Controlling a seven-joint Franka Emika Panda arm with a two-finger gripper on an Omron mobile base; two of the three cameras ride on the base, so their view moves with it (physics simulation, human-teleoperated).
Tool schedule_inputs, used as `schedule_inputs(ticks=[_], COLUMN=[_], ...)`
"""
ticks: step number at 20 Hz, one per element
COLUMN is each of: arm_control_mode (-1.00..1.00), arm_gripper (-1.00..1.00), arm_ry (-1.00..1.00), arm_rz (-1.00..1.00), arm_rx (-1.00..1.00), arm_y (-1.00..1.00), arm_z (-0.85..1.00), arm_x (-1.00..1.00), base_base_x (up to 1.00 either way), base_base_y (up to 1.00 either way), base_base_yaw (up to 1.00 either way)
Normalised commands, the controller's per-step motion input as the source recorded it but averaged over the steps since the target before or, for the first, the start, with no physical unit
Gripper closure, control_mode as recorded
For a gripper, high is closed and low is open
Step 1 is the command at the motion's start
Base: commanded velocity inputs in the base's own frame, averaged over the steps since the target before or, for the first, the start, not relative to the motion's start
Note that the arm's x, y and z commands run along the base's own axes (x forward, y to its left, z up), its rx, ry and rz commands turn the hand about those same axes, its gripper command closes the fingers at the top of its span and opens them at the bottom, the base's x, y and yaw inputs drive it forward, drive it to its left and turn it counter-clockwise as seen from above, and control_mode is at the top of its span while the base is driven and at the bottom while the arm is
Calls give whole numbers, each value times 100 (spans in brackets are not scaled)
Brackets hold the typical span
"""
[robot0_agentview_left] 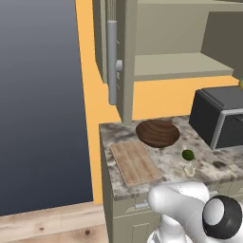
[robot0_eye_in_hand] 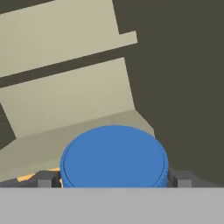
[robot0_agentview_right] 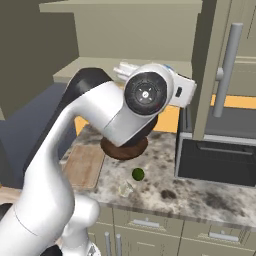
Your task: Open the cabinet. Place the bowl and condiment on the counter. Then place the lime and garlic on the cutting board.
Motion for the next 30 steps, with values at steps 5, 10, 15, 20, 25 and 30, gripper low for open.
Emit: schedule_inputs(ticks=[5,10,15,20,25,30], arm_control_mode=[-100,-100,-100,-100,-100,-100], arm_gripper=[100,100,100,100,100,100], arm_ry=[5,2,3,13,11,8], arm_rz=[0,0,0,-1,0,0], arm_rx=[-3,0,0,-4,-2,0], arm_y=[43,41,18,-1,-8,-12], arm_z=[-52,-49,-47,-56,-60,-69], arm_x=[-14,-2,0,-1,0,0], base_base_x=[0,0,0,0,0,0], base_base_y=[0,0,0,0,0,0], base_base_yaw=[0,0,0,0,0,0])
